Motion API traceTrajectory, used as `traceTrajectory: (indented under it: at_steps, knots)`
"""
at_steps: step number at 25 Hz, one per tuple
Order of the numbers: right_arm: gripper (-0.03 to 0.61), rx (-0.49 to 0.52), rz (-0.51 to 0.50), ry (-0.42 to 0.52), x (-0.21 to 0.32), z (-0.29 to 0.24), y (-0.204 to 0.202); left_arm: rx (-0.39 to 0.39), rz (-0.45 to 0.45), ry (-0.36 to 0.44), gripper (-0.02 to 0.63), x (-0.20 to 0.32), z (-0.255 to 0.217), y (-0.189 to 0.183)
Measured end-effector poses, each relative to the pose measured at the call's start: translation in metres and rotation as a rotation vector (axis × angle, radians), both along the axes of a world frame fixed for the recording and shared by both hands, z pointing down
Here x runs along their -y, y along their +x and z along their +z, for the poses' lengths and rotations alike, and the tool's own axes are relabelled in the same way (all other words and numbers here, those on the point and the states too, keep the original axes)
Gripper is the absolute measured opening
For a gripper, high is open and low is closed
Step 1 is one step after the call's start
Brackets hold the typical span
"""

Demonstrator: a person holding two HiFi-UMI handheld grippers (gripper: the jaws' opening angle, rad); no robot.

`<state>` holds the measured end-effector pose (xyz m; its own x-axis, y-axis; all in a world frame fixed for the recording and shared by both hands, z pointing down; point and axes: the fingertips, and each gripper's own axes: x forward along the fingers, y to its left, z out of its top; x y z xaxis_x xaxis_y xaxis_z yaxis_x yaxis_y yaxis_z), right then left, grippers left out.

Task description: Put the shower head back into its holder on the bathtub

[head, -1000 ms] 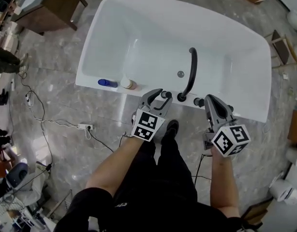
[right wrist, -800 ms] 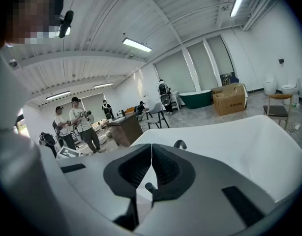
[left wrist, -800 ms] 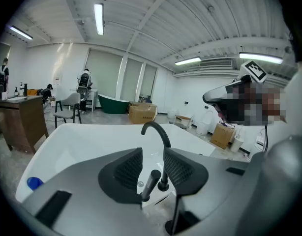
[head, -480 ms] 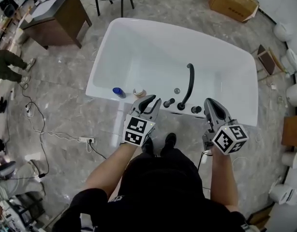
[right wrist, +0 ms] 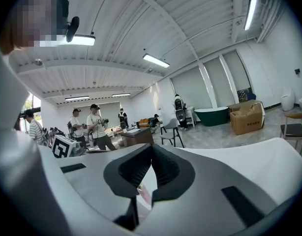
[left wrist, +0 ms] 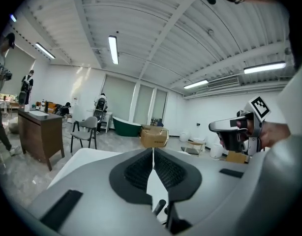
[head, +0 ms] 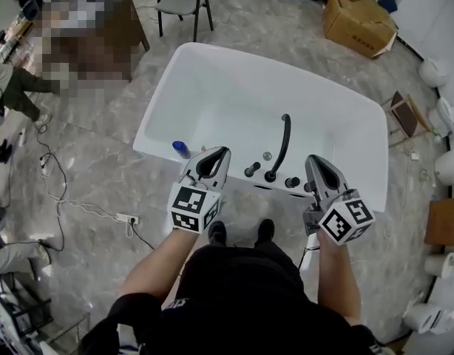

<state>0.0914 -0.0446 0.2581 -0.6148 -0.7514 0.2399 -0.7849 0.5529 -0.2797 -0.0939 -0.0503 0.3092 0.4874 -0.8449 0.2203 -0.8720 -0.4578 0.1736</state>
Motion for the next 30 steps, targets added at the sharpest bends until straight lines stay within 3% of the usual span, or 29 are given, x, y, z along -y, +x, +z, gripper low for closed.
traceTrajectory:
  at_steps: [5,9,14,19,24,30]
  knots:
    - [0.014,0.014,-0.084,0.021,0.001,-0.018,0.031,-0.008,-0.070,-0.008,0.020,0.006,-0.027,0.032]
    - [0.012,-0.023,-0.150,0.077,0.012,-0.023,0.081,-0.012,-0.105,0.012,0.018,0.014,-0.048,0.076]
    - [0.012,-0.024,-0.136,0.090,0.024,-0.026,0.157,0.019,-0.144,0.058,0.018,0.023,-0.075,0.129]
    - [0.012,-0.023,-0.128,0.091,0.038,-0.033,0.206,0.069,-0.157,0.104,0.018,0.030,-0.099,0.178]
    - [0.012,-0.001,-0.187,0.168,0.046,-0.057,0.219,0.081,-0.142,0.130,0.018,0.039,-0.118,0.214]
    - [0.012,0.018,-0.178,0.225,0.052,-0.093,0.204,0.061,-0.116,0.152,0.018,0.042,-0.138,0.215]
